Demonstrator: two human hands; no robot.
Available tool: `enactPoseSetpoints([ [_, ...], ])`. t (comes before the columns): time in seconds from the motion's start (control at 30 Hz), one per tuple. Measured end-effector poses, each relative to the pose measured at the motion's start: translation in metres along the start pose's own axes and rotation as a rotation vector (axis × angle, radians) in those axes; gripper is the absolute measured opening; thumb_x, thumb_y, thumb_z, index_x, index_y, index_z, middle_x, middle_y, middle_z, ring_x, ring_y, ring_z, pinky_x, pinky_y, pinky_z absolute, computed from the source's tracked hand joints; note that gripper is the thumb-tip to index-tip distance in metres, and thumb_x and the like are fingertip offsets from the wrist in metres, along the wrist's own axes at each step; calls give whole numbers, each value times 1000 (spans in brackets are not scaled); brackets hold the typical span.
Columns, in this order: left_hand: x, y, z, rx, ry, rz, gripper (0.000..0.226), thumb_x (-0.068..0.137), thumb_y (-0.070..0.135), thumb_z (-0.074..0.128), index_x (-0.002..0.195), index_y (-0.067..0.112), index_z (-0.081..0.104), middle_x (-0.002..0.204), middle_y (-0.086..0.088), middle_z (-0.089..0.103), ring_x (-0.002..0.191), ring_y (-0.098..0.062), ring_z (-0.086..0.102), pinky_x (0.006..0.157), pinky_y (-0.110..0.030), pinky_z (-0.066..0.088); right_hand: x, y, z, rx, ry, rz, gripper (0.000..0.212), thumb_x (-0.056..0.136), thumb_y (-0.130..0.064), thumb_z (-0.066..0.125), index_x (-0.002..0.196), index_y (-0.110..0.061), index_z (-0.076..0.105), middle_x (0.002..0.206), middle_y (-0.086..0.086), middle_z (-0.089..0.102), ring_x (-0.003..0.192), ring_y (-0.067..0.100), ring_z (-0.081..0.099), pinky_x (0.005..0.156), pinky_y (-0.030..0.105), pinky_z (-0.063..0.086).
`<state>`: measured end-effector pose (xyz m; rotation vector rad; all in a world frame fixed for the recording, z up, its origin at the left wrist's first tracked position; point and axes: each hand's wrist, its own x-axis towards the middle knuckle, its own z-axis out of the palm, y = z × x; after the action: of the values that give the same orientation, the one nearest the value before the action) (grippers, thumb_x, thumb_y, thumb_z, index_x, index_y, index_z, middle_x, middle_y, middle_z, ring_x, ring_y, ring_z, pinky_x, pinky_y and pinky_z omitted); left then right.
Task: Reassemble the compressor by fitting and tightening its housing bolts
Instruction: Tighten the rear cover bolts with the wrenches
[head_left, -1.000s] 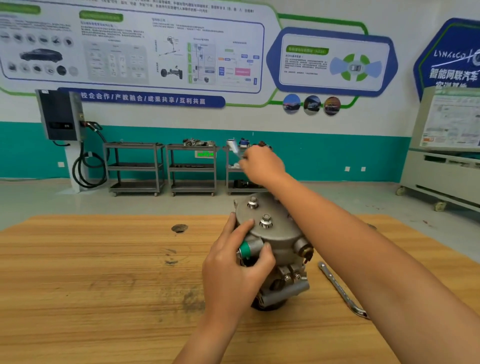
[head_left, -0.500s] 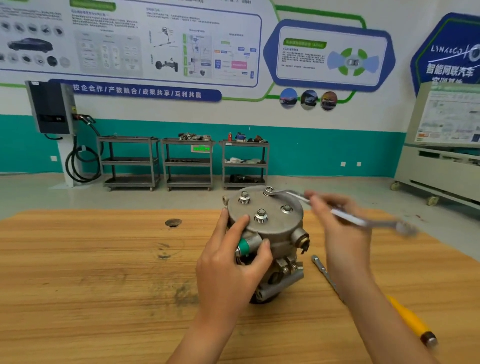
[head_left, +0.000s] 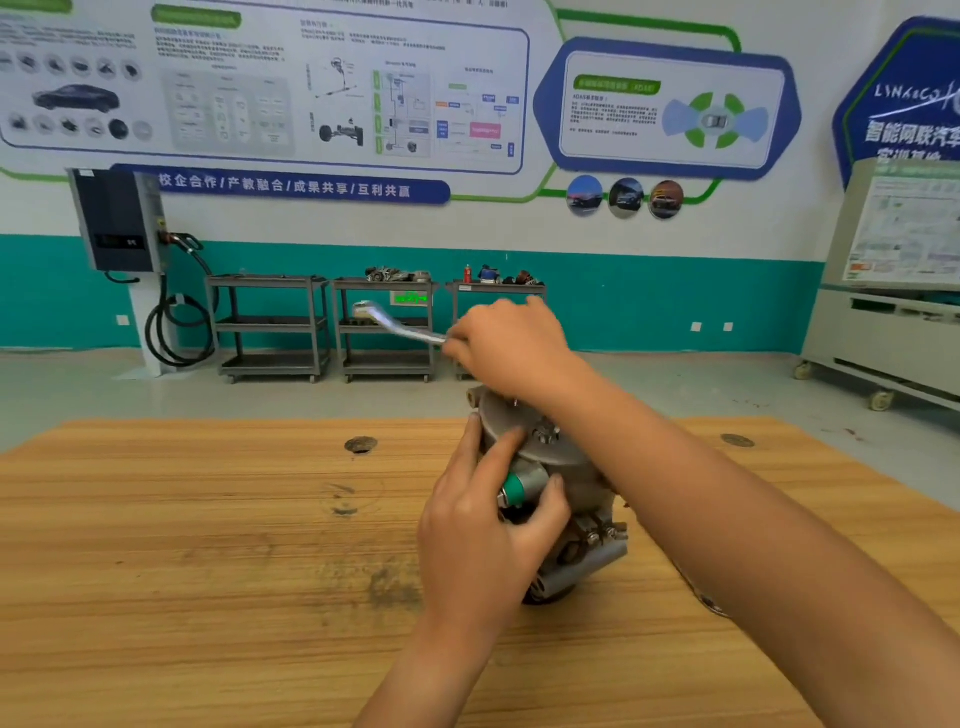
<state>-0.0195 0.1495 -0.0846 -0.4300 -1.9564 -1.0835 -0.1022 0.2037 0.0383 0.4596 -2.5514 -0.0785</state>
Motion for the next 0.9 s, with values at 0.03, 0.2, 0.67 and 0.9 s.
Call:
enactPoseSetpoints([
  [0.03,-1,-1,0,0,6,-10,49,73,42,51,108,13,70,125,-17,59,106,-29,64,84,-30,46,11,10,3,37,-11,68,32,99,-35,41,111,-16,64,80,0,59,81,22,55,85,38,35],
  [0.2,0,-6,-1,-32,32,-26,51,72,44,52,111,15,69,128,-16,57,110,-23,59,90,-31,42,21,76,18,717,50,566,18,91,-16,56,100,-2,61,92,9,70,74,17,59,63,26,46],
  [0.67,-2,-4,6,-43,31,-18,47,70,32,65,113,13,68,132,-13,54,115,-14,49,93,-24,36,-157,25,24,973,477,88,20,75,-30,68,94,-35,65,122,-20,61,123,4,51,102,32,41],
  [0.9,5,-6,-6,128,-80,5,39,82,28,42,107,7,64,101,-8,68,68,-17,64,49,-6,27,-113,-15,-21,467,122,-261,49,88,-55,48,129,-29,55,128,-12,58,129,6,39,113,45,-5],
])
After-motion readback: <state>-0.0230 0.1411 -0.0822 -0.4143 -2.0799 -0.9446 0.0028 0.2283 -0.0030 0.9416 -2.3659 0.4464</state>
